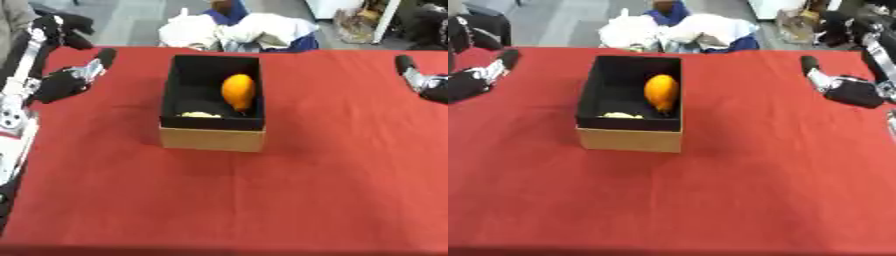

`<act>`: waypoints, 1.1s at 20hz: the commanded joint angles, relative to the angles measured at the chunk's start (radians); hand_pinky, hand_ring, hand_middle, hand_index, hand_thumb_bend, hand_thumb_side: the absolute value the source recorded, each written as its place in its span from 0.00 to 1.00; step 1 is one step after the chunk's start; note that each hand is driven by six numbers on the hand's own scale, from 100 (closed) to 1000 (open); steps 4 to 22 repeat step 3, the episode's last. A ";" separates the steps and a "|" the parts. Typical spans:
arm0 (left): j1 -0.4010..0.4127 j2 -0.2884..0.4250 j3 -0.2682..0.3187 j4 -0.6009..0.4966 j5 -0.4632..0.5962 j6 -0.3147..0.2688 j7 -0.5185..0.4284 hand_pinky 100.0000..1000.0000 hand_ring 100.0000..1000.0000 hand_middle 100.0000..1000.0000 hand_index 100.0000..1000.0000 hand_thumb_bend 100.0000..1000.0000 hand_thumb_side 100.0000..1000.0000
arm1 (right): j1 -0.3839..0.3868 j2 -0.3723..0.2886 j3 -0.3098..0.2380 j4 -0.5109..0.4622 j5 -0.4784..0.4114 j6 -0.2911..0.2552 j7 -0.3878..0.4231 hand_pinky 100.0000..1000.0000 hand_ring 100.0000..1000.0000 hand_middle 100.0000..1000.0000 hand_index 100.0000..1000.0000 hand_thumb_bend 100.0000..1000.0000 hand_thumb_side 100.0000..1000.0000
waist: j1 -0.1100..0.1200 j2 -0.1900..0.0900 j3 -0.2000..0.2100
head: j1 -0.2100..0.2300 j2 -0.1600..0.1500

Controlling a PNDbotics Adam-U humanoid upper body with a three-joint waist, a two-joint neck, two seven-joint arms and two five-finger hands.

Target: Pick up objects on the table and place them in the box.

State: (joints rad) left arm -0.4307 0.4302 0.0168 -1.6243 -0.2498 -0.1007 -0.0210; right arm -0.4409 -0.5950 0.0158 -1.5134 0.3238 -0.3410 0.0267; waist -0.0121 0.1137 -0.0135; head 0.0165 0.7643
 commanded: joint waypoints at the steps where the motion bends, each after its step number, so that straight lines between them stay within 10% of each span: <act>1: 0.003 0.008 0.022 -0.020 0.015 0.003 0.008 0.62 0.54 0.58 0.72 0.41 0.45 | -0.004 -0.009 -0.022 -0.025 -0.017 0.008 -0.021 0.66 0.69 0.69 0.91 0.08 0.41 | 0.001 -0.006 0.001 | -0.002 0.006; 22: 0.013 0.004 0.026 -0.010 0.023 0.005 0.011 0.62 0.53 0.58 0.72 0.41 0.46 | 0.001 -0.004 -0.026 -0.026 -0.023 0.013 -0.030 0.66 0.68 0.69 0.91 0.08 0.41 | 0.001 -0.001 0.001 | -0.007 0.006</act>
